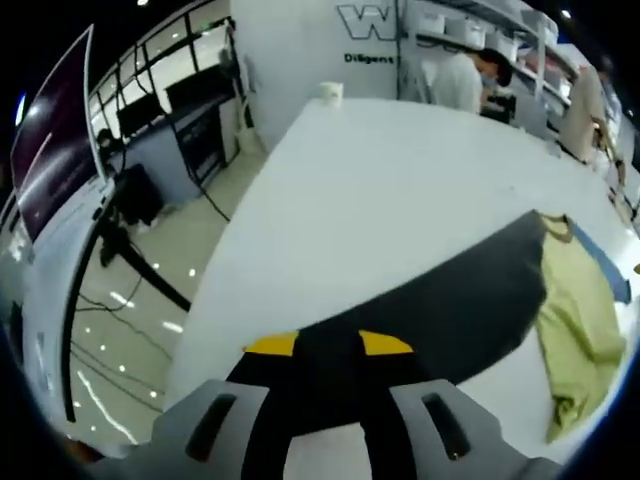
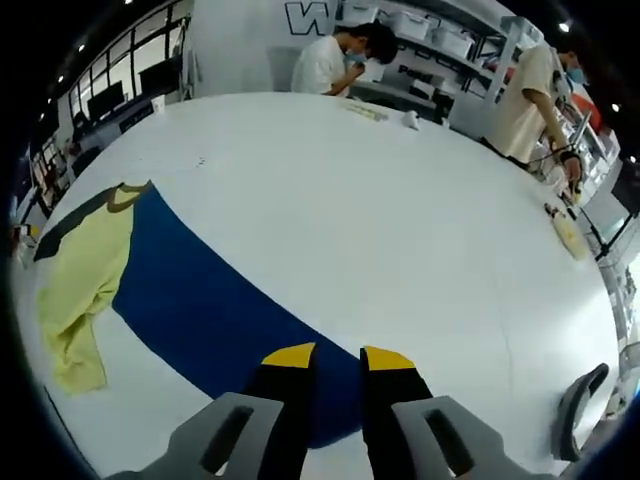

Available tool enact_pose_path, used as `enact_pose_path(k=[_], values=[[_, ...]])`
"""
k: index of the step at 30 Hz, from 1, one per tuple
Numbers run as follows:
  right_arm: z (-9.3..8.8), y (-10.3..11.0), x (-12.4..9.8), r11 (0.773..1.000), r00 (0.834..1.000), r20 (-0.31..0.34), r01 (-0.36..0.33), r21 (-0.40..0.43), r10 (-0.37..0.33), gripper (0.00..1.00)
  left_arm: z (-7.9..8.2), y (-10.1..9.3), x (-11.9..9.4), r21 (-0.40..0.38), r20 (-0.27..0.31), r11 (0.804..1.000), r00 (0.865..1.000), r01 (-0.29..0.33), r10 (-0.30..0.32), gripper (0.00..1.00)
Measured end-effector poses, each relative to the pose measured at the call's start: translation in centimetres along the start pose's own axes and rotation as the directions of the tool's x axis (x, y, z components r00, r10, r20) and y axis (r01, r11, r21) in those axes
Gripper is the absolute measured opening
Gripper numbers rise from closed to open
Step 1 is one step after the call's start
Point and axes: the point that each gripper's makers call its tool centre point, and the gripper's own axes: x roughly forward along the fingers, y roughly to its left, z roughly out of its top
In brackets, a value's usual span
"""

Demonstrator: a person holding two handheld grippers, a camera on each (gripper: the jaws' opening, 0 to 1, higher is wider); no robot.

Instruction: Fold the garment on the visible template until the final outline fits inside the template.

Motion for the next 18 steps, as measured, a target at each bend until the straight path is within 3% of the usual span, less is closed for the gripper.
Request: enact_pose_path(k=[3,4,9,18], values=[[0.4,-1.1,-0.3,1.0,1.0,-0.001,0.019,-0.012,-0.019,0.1,0.1,2.0,0.2,0.001,-0.007,0.999,0.999,-0.034,0.034,0.21],[0.6,-1.8,-0.7,1.0,1.0,-0.002,0.025,-0.014,-0.025,0.1,0.9,3.8,0.4,0.005,-0.005,0.998,0.998,-0.064,0.064,0.21],[1.8,-4.5,-1.1,0.997,0.998,-0.015,0.064,-0.052,-0.065,0.1,2.0,6.0,0.0,-0.008,-0.006,0.994,0.994,-0.106,0.106,0.22],[3.2,-7.3,-2.1,0.986,0.991,-0.025,0.127,-0.109,-0.131,0.1,2.7,10.6,-0.2,0.02,-0.03,0.983,0.983,-0.18,0.181,0.23]])
